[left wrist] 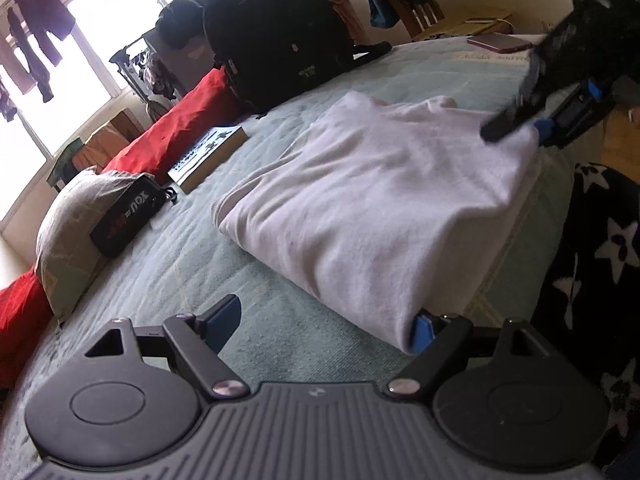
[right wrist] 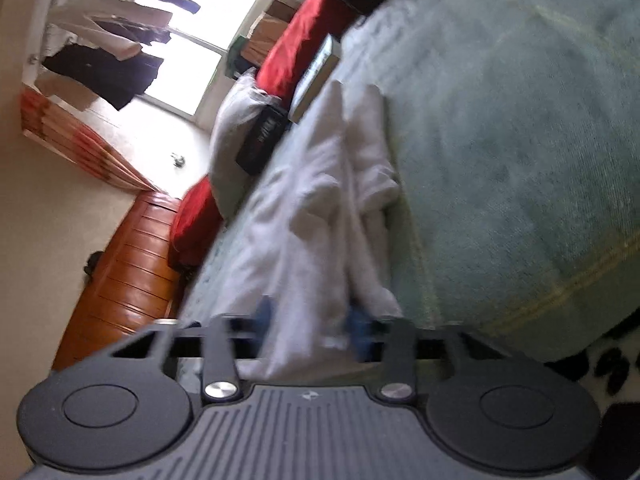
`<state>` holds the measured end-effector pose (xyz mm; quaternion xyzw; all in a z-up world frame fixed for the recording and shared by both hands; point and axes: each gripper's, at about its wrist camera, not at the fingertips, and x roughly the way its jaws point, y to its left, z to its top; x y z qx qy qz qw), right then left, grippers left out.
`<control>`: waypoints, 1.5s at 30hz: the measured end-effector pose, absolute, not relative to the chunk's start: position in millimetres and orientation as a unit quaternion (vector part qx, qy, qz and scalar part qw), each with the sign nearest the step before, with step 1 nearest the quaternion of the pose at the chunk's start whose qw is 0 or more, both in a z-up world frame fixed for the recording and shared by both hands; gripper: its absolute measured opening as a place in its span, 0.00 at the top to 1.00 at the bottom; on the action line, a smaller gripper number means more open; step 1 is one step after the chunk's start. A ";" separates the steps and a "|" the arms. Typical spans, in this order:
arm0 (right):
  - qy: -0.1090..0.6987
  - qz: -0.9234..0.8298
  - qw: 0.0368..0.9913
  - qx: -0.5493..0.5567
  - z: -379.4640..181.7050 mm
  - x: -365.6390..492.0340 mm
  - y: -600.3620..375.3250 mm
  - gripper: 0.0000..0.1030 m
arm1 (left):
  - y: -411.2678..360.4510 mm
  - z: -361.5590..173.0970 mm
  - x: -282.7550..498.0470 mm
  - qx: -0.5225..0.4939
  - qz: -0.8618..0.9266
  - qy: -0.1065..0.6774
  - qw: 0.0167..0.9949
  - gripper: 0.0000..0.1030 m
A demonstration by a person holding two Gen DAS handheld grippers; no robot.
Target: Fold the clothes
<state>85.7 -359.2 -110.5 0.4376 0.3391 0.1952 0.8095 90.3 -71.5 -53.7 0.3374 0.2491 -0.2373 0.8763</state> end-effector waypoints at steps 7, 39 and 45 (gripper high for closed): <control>0.307 0.180 0.864 0.355 -67.1 75.7 -363.3 0.89 | -69.6 -52.5 94.0 0.336 -0.256 0.267 0.866 0.18; 0.296 0.197 0.929 0.101 -24.1 118.2 -318.2 0.56 | -51.0 -5.6 204.6 0.128 -0.403 0.312 0.851 0.28; 0.328 0.171 0.928 0.051 -58.5 148.8 -307.9 0.63 | -76.4 -26.7 233.4 0.101 -0.421 0.325 0.841 0.28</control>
